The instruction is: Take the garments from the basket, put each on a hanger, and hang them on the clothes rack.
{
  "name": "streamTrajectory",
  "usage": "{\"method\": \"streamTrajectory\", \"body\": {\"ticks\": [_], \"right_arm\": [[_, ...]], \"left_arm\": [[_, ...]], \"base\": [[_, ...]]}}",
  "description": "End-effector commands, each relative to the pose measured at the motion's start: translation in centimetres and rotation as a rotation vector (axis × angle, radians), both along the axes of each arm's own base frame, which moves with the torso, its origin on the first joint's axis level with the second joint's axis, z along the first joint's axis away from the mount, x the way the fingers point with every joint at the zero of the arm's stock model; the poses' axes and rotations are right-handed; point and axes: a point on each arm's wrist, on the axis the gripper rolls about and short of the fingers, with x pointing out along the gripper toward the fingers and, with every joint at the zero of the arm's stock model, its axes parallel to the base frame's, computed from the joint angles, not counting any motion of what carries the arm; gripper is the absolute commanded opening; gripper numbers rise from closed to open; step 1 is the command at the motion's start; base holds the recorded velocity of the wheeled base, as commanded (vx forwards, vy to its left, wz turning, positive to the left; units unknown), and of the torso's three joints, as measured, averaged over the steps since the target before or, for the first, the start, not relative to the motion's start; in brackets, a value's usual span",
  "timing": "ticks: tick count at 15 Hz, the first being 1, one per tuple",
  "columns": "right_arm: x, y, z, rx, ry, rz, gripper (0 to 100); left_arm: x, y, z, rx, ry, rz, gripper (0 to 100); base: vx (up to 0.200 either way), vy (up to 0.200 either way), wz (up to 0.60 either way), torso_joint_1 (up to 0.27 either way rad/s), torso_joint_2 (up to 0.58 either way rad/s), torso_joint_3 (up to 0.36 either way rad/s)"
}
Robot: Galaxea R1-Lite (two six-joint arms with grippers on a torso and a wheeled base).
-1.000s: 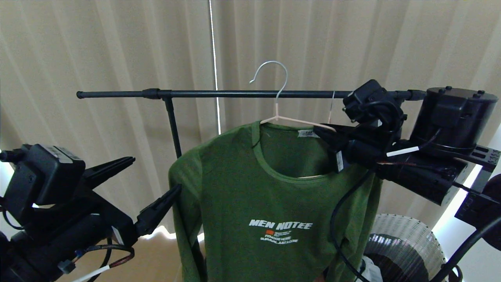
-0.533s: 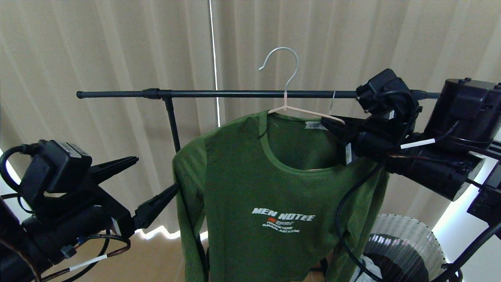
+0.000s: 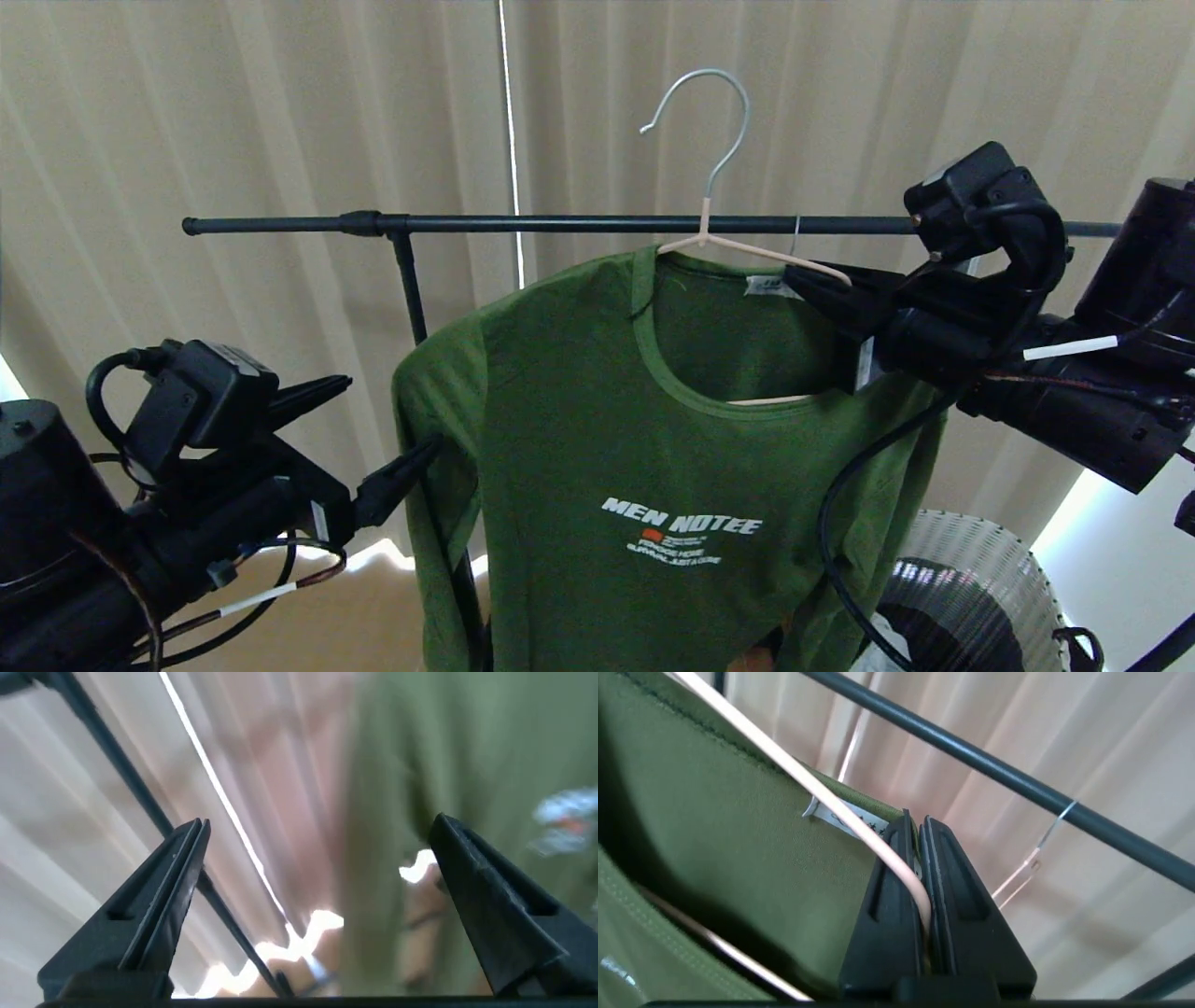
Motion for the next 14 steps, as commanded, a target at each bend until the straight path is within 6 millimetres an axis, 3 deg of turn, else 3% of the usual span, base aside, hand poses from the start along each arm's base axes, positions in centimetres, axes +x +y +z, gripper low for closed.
{"method": "streamTrajectory", "body": {"ticks": [1, 4, 5, 11, 14], "right_arm": [[-0.5, -0.2, 0.4, 0.007, -0.013, 0.003, 0], [-0.5, -0.2, 0.4, 0.007, -0.015, 0.003, 0], [-0.5, -0.2, 0.4, 0.007, -0.015, 0.003, 0], [-0.4, -0.5, 0.4, 0.002, -0.012, -0.019, 0], [0.3, -1.6, 0.3, -0.003, -0.007, -0.074, 0]], "left_arm": [[0.8, 0.3, -1.8, 0.018, 0.038, 0.022, 100], [0.3, 0.4, -2.1, 0.044, 0.018, 0.015, 100], [0.3, 0.4, -2.1, 0.046, 0.016, 0.011, 0], [-0.7, 0.7, -1.2, 0.030, -0.024, 0.008, 0], [-1.9, 1.1, -0.6, 0.015, -0.057, 0.008, 0]], "base": [[0.000, 0.000, 0.00, 0.000, 0.00, 0.000], [0.000, 0.000, 0.00, 0.000, 0.00, 0.000], [0.000, 0.000, 0.00, 0.000, 0.00, 0.000], [0.000, 0.000, 0.00, 0.000, 0.00, 0.000], [0.000, 0.000, 0.00, 0.000, 0.00, 0.000]]}}
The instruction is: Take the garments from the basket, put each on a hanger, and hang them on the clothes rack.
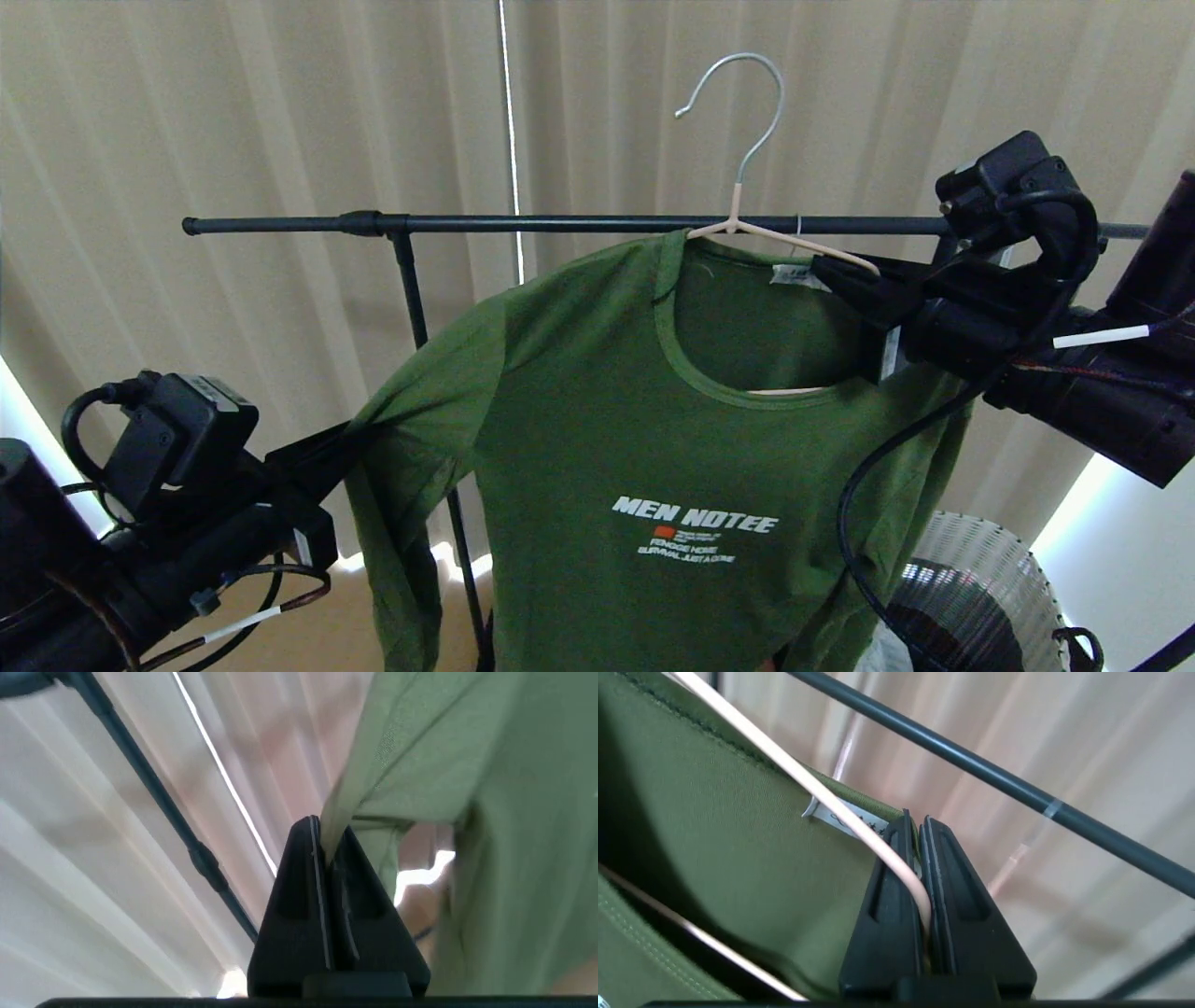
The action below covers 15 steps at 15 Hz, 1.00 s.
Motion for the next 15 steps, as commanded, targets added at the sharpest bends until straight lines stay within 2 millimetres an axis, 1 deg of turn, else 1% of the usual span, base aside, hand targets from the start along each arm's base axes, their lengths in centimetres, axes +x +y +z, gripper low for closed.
{"method": "streamTrajectory", "body": {"ticks": [1, 4, 5, 7, 9, 12, 15], "right_arm": [[0.3, -0.4, -0.1, -0.002, 0.003, -0.017, 0], [0.3, -0.4, 0.0, -0.002, 0.002, -0.017, 0], [0.3, -0.4, -0.1, -0.002, 0.003, -0.018, 0], [0.3, -0.4, -0.2, -0.006, 0.010, -0.021, 0], [0.3, -0.6, -0.6, -0.026, 0.041, -0.069, 0], [0.4, -0.8, -0.9, -0.043, 0.073, -0.107, 0], [0.7, -1.5, -1.2, -0.059, 0.103, -0.135, 0]], "left_arm": [[-0.9, 0.3, 0.7, -0.011, -0.034, 0.002, 0], [-1.0, 0.3, 0.7, -0.013, -0.034, 0.002, 0], [-1.0, 0.3, 0.6, -0.012, -0.031, 0.002, 100], [-1.0, 0.3, 0.7, -0.014, -0.033, 0.002, 100], [-1.1, 0.3, 0.9, -0.019, -0.043, -0.001, 100], [-1.8, 0.5, 1.7, -0.033, -0.061, -0.001, 100], [-2.8, 0.5, 3.0, -0.045, -0.009, -0.017, 100]], "base": [[0.000, 0.000, 0.00, 0.000, 0.00, 0.000], [0.000, 0.000, 0.00, 0.000, 0.00, 0.000], [0.000, 0.000, 0.00, 0.000, 0.00, 0.000], [0.000, 0.000, 0.00, 0.000, 0.00, 0.000], [0.000, 0.000, 0.00, 0.000, 0.00, 0.000], [0.000, 0.000, 0.00, 0.000, 0.00, 0.000], [0.000, 0.000, 0.00, 0.000, 0.00, 0.000]]}}
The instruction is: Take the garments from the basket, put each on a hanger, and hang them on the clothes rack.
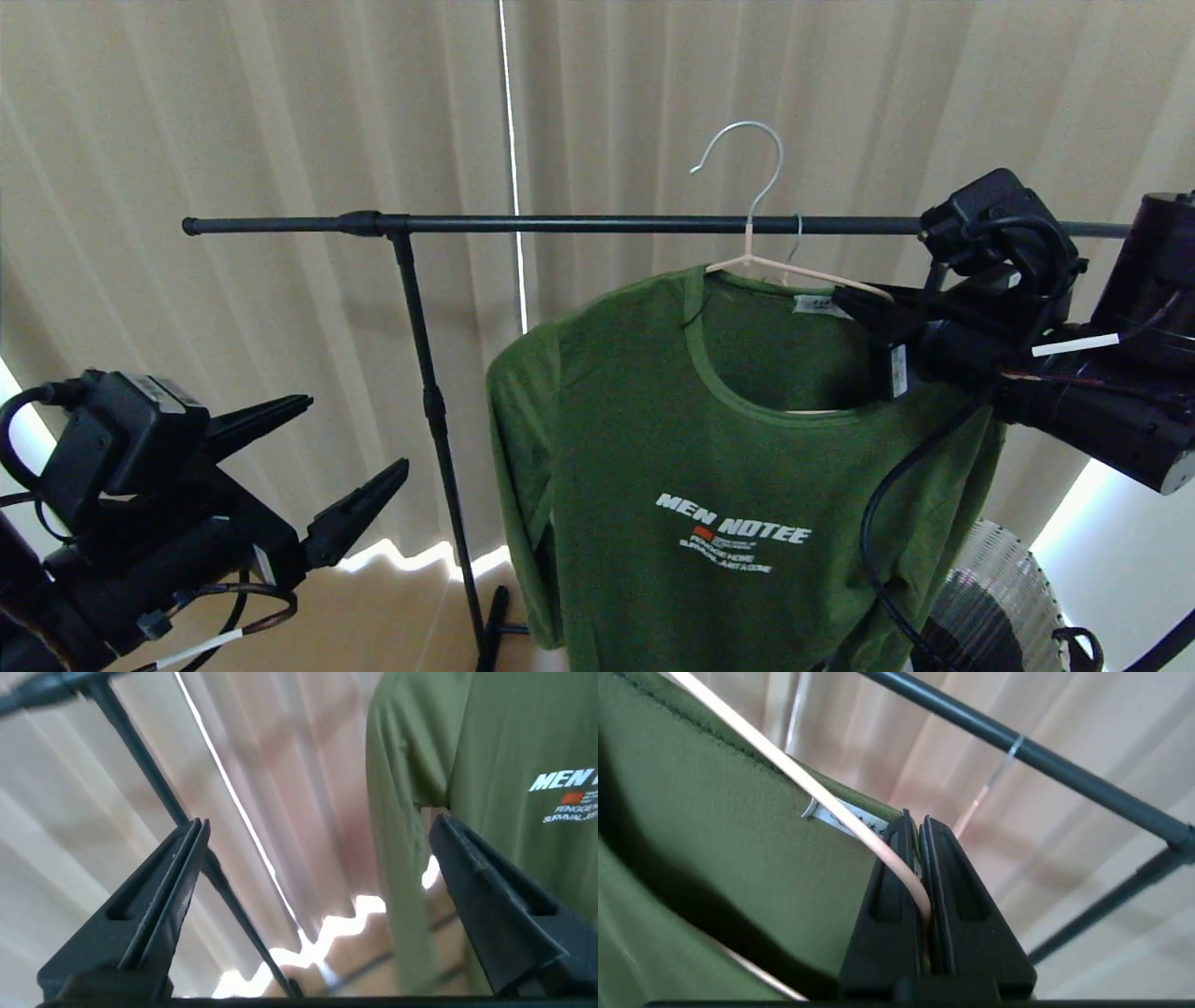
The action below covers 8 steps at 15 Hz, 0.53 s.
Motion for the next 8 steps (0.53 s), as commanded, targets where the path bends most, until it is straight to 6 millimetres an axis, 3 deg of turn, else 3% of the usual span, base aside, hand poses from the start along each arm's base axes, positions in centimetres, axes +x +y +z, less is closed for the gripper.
{"method": "streamTrajectory", "body": {"ticks": [1, 4, 8], "right_arm": [[0.2, -0.5, -0.1, -0.004, 0.009, -0.020, 0], [0.3, -1.1, -0.6, -0.016, 0.029, -0.049, 0], [-0.6, -2.0, -1.6, -0.059, 0.112, -0.096, 0]], "left_arm": [[-1.3, 0.0, 2.5, -0.059, -0.017, -0.025, 100], [-1.8, 0.1, 3.5, -0.089, 0.053, -0.027, 100], [-2.0, 0.1, 3.0, -0.082, 0.072, -0.023, 100]], "base": [[0.000, 0.000, 0.00, 0.000, 0.00, 0.000], [0.000, 0.000, 0.00, 0.000, 0.00, 0.000], [0.000, 0.000, 0.00, 0.000, 0.00, 0.000]]}}
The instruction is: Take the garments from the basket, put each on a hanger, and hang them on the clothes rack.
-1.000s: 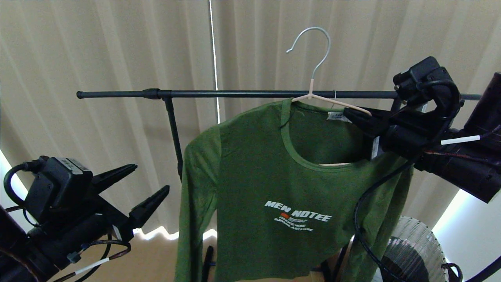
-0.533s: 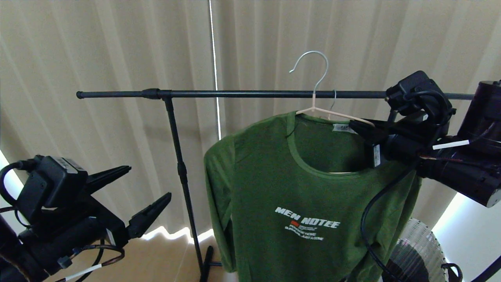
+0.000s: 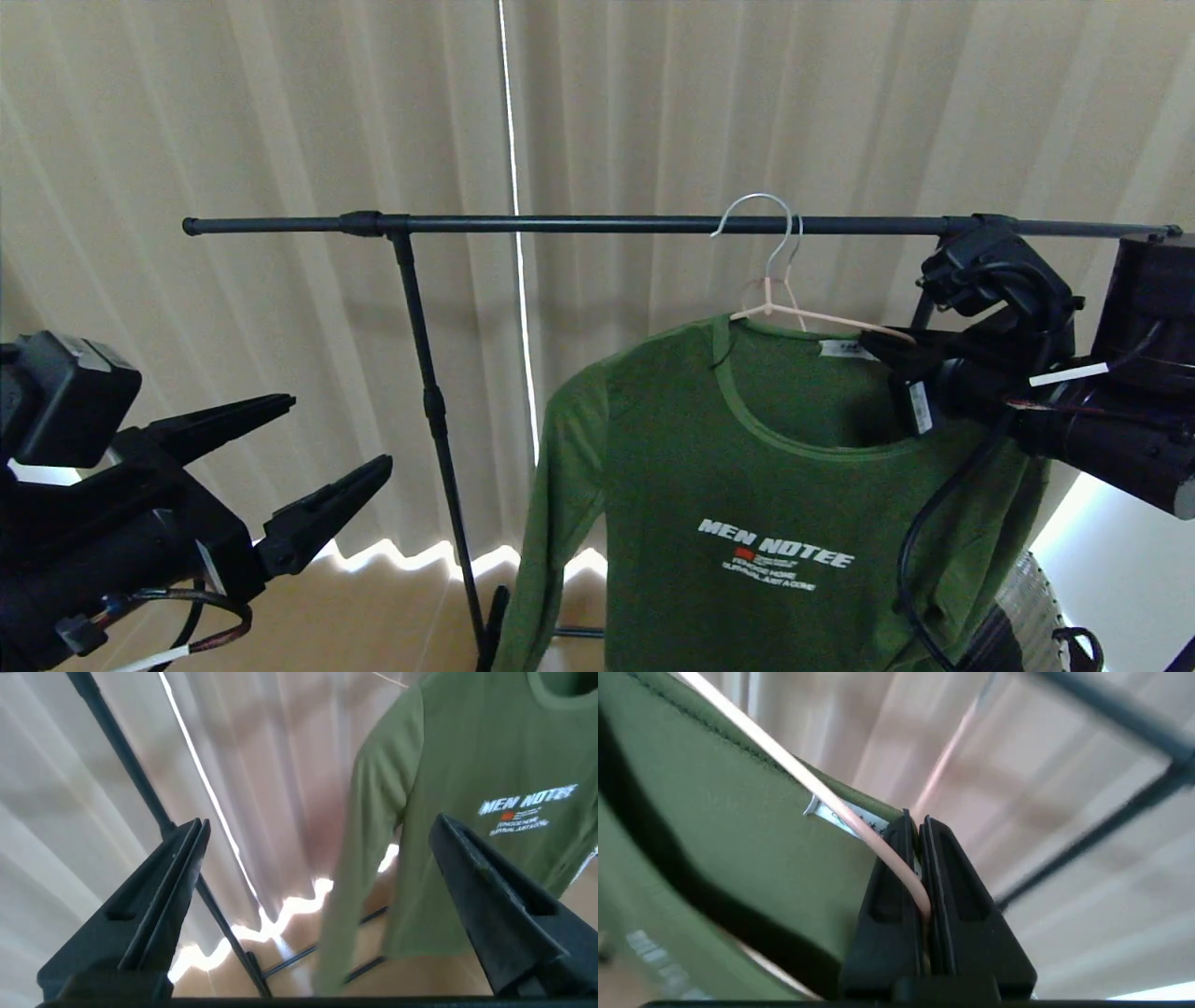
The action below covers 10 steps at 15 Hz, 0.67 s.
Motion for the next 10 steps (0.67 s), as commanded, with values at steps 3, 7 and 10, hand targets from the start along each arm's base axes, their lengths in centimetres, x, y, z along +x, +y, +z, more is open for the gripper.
{"method": "streamTrajectory", "body": {"ticks": [3, 7, 10], "right_arm": [[-0.2, -1.7, -0.7, -0.026, 0.071, -0.063, 0], [0.3, -1.9, -0.6, 0.033, 0.095, -0.103, 0], [0.6, -1.8, -0.4, 0.046, 0.097, -0.136, 0]], "left_arm": [[-0.5, 0.3, -0.1, 0.008, 0.007, 0.008, 100], [-1.5, 0.6, -1.0, 0.068, -0.028, -0.003, 100], [-1.9, 0.7, -0.4, 0.051, -0.057, -0.003, 100]], "base": [[0.000, 0.000, 0.00, 0.000, 0.00, 0.000], [0.000, 0.000, 0.00, 0.000, 0.00, 0.000], [0.000, 0.000, 0.00, 0.000, 0.00, 0.000]]}}
